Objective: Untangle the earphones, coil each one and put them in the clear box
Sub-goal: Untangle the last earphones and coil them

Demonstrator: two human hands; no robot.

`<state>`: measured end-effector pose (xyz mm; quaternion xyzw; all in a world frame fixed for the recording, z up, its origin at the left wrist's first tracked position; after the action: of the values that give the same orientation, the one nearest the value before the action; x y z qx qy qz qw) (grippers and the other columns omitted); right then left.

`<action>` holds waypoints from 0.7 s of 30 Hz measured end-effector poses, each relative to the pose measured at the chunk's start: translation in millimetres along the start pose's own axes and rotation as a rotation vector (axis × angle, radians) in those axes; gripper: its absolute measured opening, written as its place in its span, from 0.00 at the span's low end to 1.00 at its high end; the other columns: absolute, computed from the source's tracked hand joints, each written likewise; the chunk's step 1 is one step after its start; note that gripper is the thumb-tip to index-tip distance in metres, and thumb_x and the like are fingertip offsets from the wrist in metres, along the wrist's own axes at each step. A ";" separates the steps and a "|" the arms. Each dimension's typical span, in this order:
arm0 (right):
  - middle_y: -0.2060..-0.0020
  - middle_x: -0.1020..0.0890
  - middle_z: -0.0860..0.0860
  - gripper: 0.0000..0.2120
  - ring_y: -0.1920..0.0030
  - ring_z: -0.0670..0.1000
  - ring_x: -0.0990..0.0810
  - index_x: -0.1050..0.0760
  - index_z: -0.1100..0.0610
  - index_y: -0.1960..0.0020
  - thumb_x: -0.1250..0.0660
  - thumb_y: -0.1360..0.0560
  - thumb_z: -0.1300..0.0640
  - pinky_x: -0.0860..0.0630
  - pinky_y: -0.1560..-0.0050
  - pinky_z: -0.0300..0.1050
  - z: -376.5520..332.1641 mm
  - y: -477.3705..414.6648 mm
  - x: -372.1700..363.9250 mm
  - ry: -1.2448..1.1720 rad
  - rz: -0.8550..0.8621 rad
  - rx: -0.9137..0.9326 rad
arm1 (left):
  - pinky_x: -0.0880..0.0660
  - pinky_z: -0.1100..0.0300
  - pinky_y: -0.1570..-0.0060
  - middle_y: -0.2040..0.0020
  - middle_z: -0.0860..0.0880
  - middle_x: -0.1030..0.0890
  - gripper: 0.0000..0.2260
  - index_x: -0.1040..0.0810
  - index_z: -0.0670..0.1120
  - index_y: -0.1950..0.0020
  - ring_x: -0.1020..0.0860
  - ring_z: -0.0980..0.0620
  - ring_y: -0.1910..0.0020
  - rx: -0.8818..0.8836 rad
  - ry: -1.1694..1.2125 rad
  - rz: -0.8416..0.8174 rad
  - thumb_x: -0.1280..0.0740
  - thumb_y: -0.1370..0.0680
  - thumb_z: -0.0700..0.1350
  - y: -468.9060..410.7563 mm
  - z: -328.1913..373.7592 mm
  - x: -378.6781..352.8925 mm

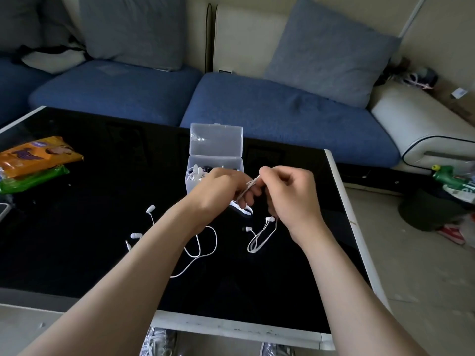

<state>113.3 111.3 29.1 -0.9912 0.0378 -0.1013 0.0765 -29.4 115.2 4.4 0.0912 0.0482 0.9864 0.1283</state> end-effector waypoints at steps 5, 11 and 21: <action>0.71 0.20 0.44 0.12 0.69 0.44 0.24 0.15 0.53 0.56 0.24 0.23 0.45 0.29 0.63 0.45 25.9 -7.7 20.1 0.056 0.135 -0.062 | 0.29 0.63 0.62 0.63 0.44 0.24 0.10 0.17 0.42 0.56 0.27 0.52 0.65 0.057 0.294 -0.060 0.37 0.21 0.40 2.8 6.1 -7.4; 0.73 0.27 0.43 0.18 0.71 0.45 0.30 0.19 0.54 0.58 0.40 0.16 0.48 0.34 0.65 0.46 41.5 -6.3 -20.5 0.214 -0.158 -0.127 | 0.18 0.62 0.55 0.46 0.42 0.12 0.12 0.18 0.35 0.38 0.14 0.52 0.52 0.018 0.528 0.097 0.38 0.14 0.39 0.8 6.5 5.5; 0.77 0.29 0.52 0.16 0.77 0.52 0.29 0.18 0.61 0.60 0.38 0.18 0.62 0.30 0.72 0.45 12.1 13.5 -56.9 0.112 -0.395 -0.108 | 0.21 0.66 0.53 0.54 0.53 0.12 0.11 0.14 0.47 0.49 0.15 0.61 0.53 -0.147 -0.088 0.407 0.37 0.14 0.42 1.3 6.5 45.0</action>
<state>59.5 104.9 4.2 -0.9749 -0.1475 -0.1670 -0.0004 -71.3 126.2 18.4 0.1326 -0.0491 0.9878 -0.0650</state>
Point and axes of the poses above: each hand's wrist, its own y-axis away from the middle knuckle, its own x-axis out of the back of the hand, z = x × y, the point moved 10 cm from there along -y, towards the middle knuckle
